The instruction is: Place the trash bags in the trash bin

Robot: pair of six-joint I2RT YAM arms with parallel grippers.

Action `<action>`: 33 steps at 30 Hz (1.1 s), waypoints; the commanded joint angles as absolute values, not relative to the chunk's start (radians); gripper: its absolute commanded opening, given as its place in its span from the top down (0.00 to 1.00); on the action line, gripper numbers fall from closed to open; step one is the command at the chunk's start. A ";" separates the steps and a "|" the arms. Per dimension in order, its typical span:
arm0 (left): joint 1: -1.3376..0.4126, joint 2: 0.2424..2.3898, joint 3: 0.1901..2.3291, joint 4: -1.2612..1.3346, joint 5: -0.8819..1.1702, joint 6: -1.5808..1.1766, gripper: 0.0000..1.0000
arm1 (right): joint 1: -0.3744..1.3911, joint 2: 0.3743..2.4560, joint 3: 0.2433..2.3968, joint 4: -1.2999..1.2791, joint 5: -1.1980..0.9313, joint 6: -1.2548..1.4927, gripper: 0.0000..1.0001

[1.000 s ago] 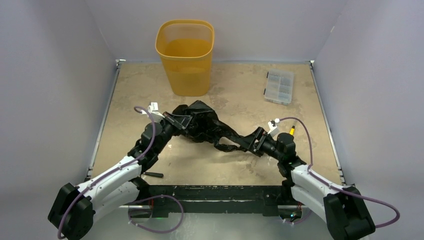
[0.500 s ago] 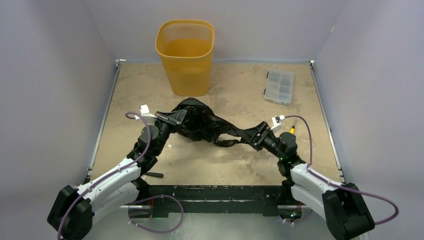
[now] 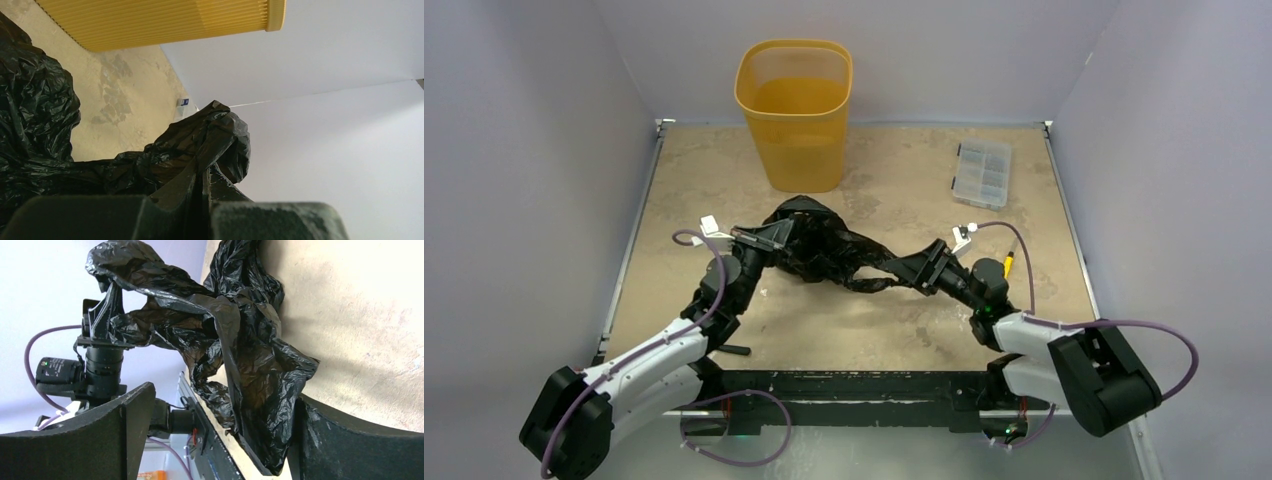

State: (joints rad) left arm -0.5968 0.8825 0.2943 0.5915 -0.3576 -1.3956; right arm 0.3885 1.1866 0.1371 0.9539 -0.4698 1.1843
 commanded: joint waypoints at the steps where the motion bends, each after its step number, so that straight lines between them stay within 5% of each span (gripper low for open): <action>1: -0.571 0.865 0.333 0.632 -0.407 -1.388 1.00 | 0.393 1.154 0.152 0.993 -0.493 1.119 0.05; 11: -0.509 0.974 0.388 0.739 -0.372 -1.421 1.00 | 0.407 1.059 0.061 0.971 -0.392 1.182 0.01; 19: -0.510 1.001 0.369 0.786 -0.367 -1.467 1.00 | 0.545 1.336 0.137 1.172 -0.385 1.265 0.08; 26: -0.508 0.940 0.406 0.621 -0.331 -1.388 1.00 | 0.576 1.559 0.132 1.474 -0.420 1.319 0.41; 33: -0.509 0.797 0.344 0.469 -0.363 -1.376 1.00 | 0.575 1.500 0.218 1.241 -0.296 1.271 0.38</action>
State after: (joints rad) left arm -0.5152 0.8616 0.3614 0.5446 -0.3462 -1.3972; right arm 0.5758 1.5505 0.1703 1.2926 -0.3950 1.2884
